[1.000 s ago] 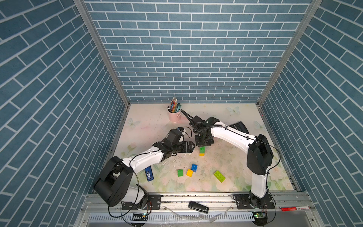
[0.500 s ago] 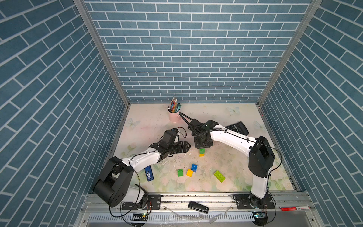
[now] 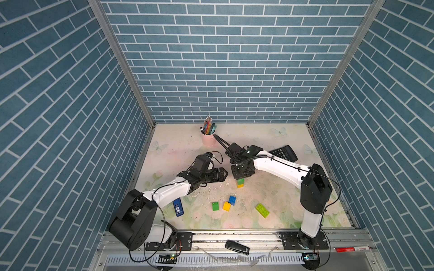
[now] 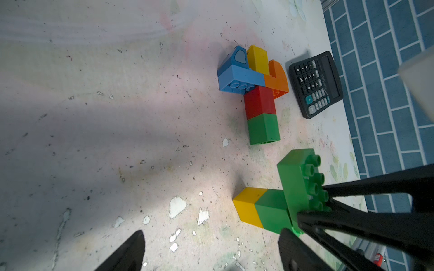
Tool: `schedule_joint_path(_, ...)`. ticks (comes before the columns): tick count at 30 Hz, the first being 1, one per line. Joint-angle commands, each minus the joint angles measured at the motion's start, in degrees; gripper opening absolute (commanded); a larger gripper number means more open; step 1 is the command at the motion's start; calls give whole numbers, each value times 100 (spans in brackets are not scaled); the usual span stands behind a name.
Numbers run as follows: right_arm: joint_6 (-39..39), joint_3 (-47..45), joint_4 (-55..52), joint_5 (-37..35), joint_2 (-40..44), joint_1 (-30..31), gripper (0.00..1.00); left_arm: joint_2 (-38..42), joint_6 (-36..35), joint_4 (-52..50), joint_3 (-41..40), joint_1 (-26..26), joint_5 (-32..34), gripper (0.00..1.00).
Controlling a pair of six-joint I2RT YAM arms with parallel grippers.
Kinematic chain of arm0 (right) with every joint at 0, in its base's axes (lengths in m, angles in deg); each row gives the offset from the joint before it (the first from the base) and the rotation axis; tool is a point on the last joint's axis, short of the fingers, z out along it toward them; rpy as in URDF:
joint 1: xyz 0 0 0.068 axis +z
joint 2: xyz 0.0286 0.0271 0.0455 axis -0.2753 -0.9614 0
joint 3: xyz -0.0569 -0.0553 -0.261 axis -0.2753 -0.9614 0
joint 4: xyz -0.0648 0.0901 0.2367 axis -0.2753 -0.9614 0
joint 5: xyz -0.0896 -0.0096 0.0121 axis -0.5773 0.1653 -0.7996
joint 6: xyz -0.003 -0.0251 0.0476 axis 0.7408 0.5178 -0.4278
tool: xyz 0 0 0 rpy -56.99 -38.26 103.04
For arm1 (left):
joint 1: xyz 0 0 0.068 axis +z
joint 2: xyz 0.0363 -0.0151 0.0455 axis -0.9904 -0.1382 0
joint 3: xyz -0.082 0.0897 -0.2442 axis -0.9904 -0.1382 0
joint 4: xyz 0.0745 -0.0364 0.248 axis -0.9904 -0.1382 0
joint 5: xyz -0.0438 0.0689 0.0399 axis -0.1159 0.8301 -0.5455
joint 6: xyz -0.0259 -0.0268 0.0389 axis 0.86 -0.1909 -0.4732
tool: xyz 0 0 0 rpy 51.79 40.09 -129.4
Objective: Assemble a fork with lego
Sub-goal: Assemble the lego brick with the lego brick.
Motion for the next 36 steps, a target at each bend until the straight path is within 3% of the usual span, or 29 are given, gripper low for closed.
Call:
schedule_joint_path(1, -411, -302, -609, 401, -396, 19, 0, 100, -93, -26, -29, 41, -30, 90)
schedule_joint_path(6, -960, -235, -656, 222, -406, 124, 0, 125, -76, -1, -92, 41, -20, 90)
schedule_joint_path(12, 261, -164, -436, -205, -575, 309, 0, 174, -80, -11, -121, 37, -9, 90)
schedule_joint_path(18, 937, -402, -244, 101, -397, 246, 0, 232, -121, -88, -133, 50, 23, 90)
schedule_joint_path(23, 767, -336, -471, 528, -434, 236, 0, 234, -104, -70, -154, 48, 22, 90)
schedule_joint_path(32, -178, -5, -1279, 631, -693, 67, 0, 190, -91, -68, -130, 46, 21, 90)
schedule_joint_path(36, 154, 88, -1338, 450, -774, 87, 0, 134, 5, 47, -143, 93, -78, 90)
